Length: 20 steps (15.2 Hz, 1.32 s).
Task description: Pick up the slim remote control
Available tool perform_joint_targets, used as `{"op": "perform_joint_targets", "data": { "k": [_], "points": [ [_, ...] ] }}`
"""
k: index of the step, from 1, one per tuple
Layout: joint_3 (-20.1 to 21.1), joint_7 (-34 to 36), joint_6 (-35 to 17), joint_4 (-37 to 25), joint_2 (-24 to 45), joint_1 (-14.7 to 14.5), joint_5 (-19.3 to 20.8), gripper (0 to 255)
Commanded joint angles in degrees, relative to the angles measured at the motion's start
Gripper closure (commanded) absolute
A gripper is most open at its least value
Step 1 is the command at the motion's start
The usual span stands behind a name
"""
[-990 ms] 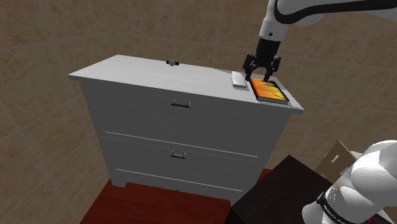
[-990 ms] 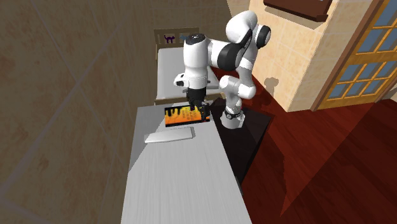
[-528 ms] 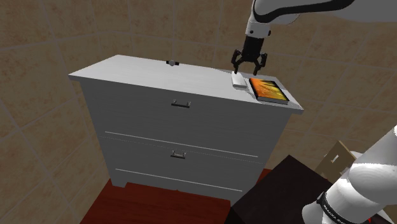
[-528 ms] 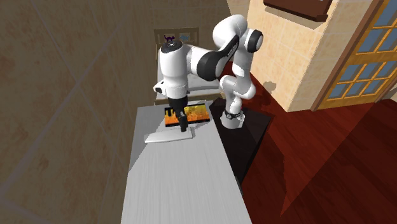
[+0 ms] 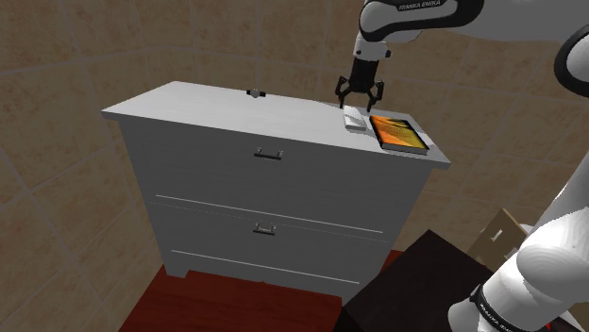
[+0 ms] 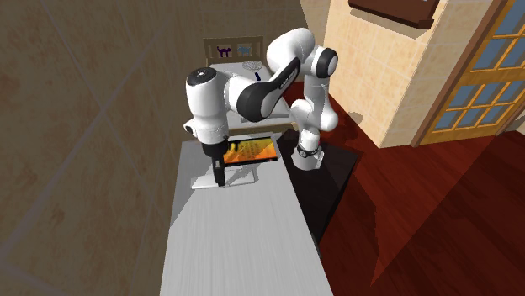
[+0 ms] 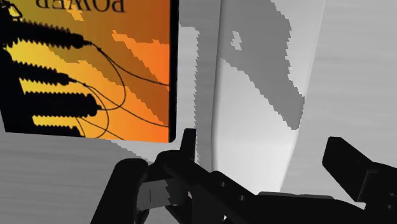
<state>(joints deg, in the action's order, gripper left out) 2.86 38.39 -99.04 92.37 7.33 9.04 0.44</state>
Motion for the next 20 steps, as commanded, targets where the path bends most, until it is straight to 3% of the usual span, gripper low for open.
{"op": "perform_joint_targets", "data": {
  "k": [1, 5, 6, 15, 20],
  "points": [
    [-0.03, 0.09, -1.52, 1.35, 0.14, 0.02, 0.02, 0],
    [-0.03, 0.10, -3.50, 3.34, 0.14, 0.02, 0.02, 0],
    [-0.04, 0.07, -3.48, 3.27, 0.19, 0.04, 0.02, 255],
    [-0.03, 0.10, -3.50, 3.33, 0.15, 0.02, 0.02, 255],
    [-0.02, 0.09, 0.38, -0.62, 0.22, 0.01, 0.02, 255]
  ]
}}
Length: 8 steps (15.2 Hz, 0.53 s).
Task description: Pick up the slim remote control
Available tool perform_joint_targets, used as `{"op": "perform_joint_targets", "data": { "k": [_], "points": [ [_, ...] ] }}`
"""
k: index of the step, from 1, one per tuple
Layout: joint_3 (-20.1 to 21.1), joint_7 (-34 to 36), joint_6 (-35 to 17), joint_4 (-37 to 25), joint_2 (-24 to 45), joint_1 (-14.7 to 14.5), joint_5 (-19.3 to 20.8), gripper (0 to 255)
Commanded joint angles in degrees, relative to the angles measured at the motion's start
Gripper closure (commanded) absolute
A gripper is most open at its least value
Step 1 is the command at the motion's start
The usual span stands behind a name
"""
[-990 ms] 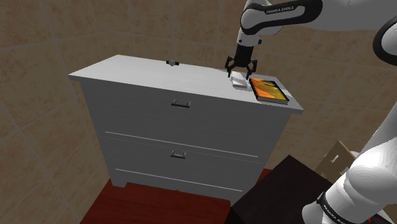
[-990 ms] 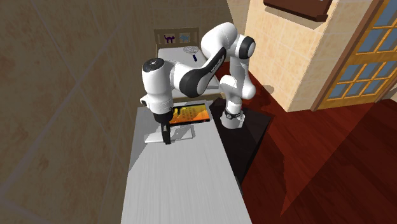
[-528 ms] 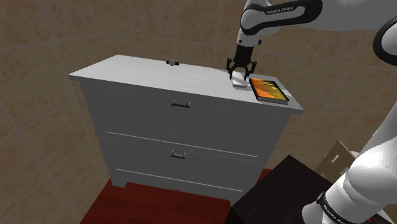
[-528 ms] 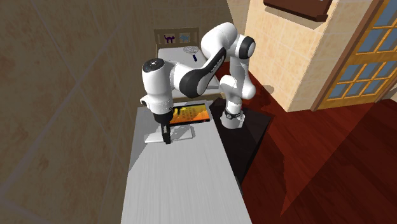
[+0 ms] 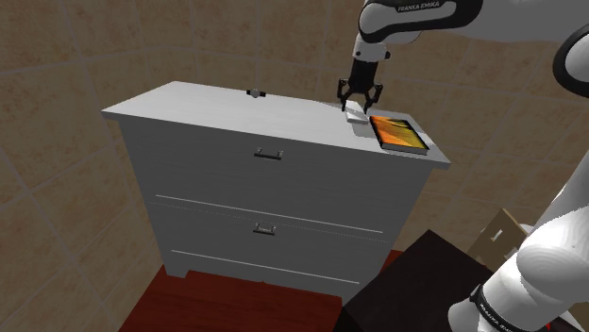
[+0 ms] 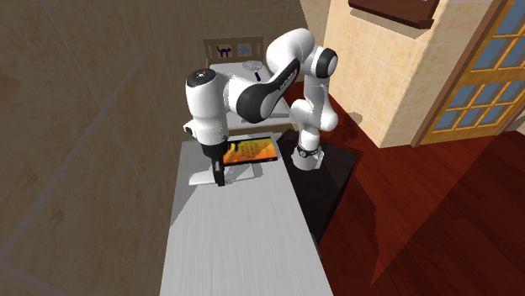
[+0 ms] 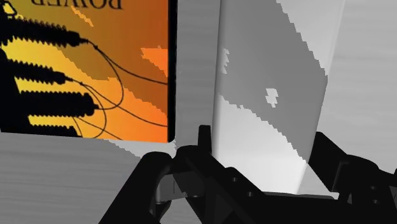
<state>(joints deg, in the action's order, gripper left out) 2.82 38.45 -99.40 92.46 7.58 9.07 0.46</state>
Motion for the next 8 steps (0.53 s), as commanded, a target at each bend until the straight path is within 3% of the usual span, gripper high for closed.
{"op": "perform_joint_targets", "data": {
  "k": [1, 8],
  "points": [
    [0.02, 0.03, 1.53, -1.56, 0.03, -0.02, 0.00, 255],
    [0.03, 0.04, 7.23, -8.10, 0.87, -0.06, 0.04, 255]
  ]
}}
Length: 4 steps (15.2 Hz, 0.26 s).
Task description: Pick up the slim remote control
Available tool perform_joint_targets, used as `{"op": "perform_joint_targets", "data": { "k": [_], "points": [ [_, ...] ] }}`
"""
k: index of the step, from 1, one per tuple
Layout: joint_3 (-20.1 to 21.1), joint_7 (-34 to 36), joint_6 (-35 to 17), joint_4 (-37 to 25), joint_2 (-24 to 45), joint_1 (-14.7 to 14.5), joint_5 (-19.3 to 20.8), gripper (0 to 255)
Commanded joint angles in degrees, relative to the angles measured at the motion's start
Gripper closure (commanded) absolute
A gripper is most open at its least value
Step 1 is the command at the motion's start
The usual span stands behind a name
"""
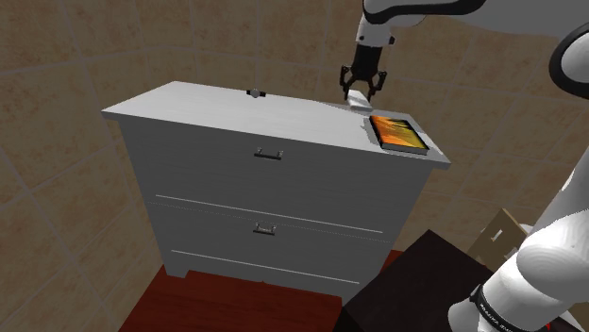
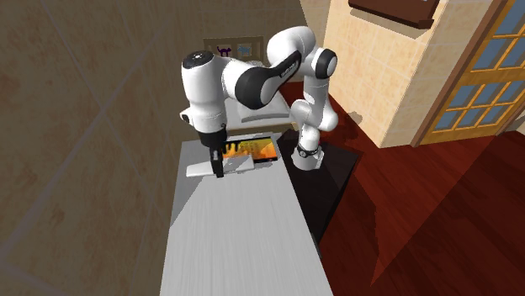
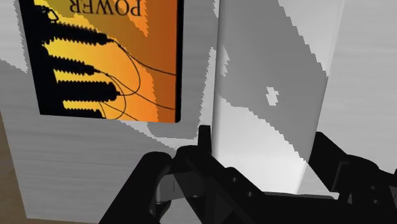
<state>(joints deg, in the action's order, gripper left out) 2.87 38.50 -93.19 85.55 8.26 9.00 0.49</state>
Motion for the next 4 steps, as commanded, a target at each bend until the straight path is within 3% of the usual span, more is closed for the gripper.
{"op": "perform_joint_targets", "data": {
  "k": [1, 4],
  "points": [
    [0.00, 0.00, 1.86, -2.22, 0.38, -0.01, 0.02, 255],
    [0.00, 0.00, 2.84, -3.44, 0.61, -0.02, 0.03, 255]
  ]
}}
